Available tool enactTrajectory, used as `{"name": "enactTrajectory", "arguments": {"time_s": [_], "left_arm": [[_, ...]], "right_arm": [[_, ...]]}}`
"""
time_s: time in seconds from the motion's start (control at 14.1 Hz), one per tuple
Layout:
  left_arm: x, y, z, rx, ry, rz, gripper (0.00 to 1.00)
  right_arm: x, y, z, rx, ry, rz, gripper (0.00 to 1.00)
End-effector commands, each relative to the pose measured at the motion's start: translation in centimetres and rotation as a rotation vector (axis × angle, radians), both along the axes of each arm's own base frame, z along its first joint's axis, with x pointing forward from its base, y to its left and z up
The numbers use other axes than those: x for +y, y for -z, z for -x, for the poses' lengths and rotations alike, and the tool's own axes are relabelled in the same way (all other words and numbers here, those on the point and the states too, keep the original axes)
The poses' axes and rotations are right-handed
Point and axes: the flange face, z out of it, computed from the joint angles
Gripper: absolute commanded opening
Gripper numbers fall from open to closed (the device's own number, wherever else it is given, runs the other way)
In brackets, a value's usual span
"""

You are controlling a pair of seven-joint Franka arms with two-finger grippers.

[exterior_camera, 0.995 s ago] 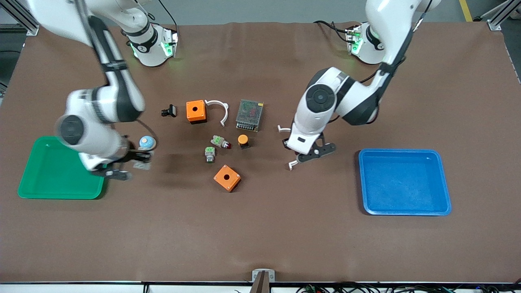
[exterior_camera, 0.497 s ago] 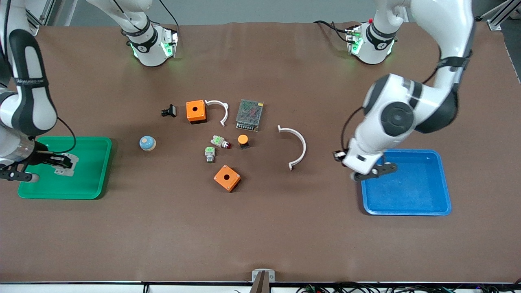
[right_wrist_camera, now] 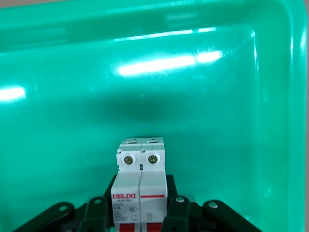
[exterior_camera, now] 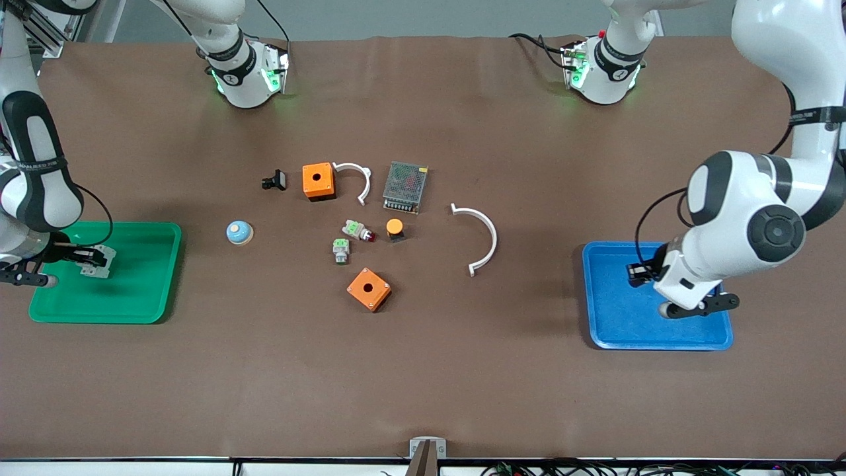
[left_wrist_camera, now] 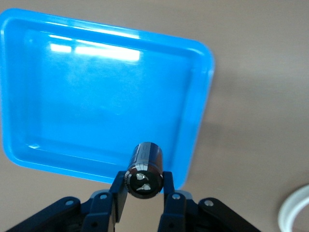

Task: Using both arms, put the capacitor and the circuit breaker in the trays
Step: 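Carry the capacitor to the blue tray while the right gripper carries the breaker, then open the left gripper over the blue tray while the right gripper releases the breaker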

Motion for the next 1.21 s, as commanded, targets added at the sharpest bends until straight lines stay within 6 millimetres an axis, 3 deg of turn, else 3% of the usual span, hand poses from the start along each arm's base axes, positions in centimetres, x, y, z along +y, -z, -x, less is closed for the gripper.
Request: {"name": "enactTrajectory", "arguments": {"time_s": [0.0, 0.14, 0.28, 0.64, 0.71, 0.78, 0.85, 1.14], "left_arm": [[3.8, 2.9, -0.9, 0.022, 0.052, -0.039, 0.13], [6.8, 5.5, -1.5, 0.015, 0.059, -0.056, 0.13], [8.2, 8.4, -1.9, 0.015, 0.071, -0.041, 0.13], [9.1, 12.2, -2.1, 0.004, 0.057, -0.019, 0.14], [9.0, 12.8, -2.2, 0.002, 0.059, -0.016, 0.14], [8.9, 13.0, -2.3, -0.009, 0.059, -0.014, 0.14], [9.0, 13.1, -2.4, -0.015, 0.06, -0.012, 0.14], [8.8, 13.5, -2.0, -0.001, 0.058, -0.006, 0.15]], "right_arm": [[0.2, -0.1, -0.9, -0.016, -0.009, -0.018, 0.0], [0.5, -0.1, -1.1, -0.015, -0.012, -0.022, 0.0], [1.4, -0.1, -1.5, -0.021, -0.027, -0.031, 0.0], [2.1, 0.3, -1.9, -0.019, -0.036, -0.036, 0.04], [2.1, 0.1, -2.1, -0.022, -0.036, -0.035, 0.25], [2.1, 0.0, -2.1, -0.023, -0.038, -0.034, 0.75], [2.2, 0.0, -2.2, -0.022, -0.041, -0.034, 0.99], [3.7, -3.1, -5.1, -0.048, -0.083, -0.023, 1.0]]}}
